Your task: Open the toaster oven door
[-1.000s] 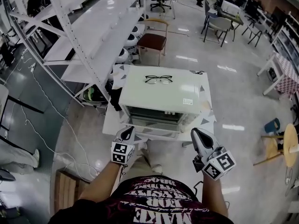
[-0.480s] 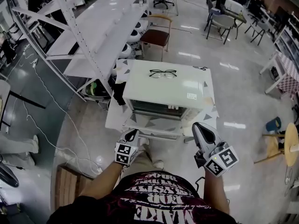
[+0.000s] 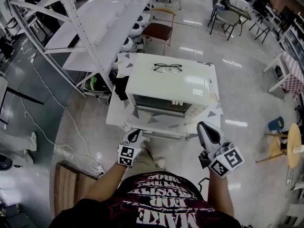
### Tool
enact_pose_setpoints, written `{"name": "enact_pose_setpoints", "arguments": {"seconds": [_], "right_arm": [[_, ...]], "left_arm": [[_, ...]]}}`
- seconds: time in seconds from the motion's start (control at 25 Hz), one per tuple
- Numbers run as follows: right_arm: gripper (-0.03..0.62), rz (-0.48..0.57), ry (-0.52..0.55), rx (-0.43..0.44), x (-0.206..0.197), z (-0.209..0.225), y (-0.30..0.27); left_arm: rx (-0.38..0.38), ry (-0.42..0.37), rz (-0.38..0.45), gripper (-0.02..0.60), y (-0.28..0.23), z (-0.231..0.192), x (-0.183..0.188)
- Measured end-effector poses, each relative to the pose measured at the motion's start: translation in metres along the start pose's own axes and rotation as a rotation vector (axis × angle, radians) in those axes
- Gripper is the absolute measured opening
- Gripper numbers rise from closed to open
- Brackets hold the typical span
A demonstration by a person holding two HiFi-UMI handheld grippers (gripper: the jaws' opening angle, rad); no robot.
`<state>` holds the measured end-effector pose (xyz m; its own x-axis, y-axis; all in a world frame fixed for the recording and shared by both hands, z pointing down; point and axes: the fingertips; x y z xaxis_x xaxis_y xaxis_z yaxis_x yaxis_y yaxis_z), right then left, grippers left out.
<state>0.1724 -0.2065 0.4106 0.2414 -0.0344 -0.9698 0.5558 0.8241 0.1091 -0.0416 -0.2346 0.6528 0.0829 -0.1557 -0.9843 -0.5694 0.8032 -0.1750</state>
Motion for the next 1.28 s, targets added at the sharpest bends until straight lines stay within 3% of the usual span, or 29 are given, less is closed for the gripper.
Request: {"name": "enact_pose_setpoints", "arguments": {"seconds": [0.28, 0.52, 0.8, 1.28], "right_arm": [[0.026, -0.024, -0.001, 0.019, -0.006, -0.008, -0.005], [0.026, -0.037, -0.001, 0.033, -0.008, -0.009, -0.008], [0.026, -0.046, 0.008, 0.056, -0.006, -0.011, -0.012], [0.026, -0.065, 0.022, 0.047, -0.004, -0.004, -0.007]], "left_arm": [[0.009, 0.014, -0.025, 0.000, 0.008, 0.003, -0.021], [-0.007, 0.070, -0.083, 0.000, 0.013, 0.012, -0.047], [-0.025, 0.046, -0.098, 0.000, 0.018, 0.015, -0.070], [-0.042, 0.086, -0.128, 0.000, 0.024, 0.021, -0.106]]}}
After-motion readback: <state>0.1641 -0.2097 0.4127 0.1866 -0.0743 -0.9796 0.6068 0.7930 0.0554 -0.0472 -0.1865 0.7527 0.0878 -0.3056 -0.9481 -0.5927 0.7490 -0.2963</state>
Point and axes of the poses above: the fingertips, and each gripper's own axes: y backward along the fingers, z to its right, x out of its top, and after that the axes turned 12 degrees about z, right-handed
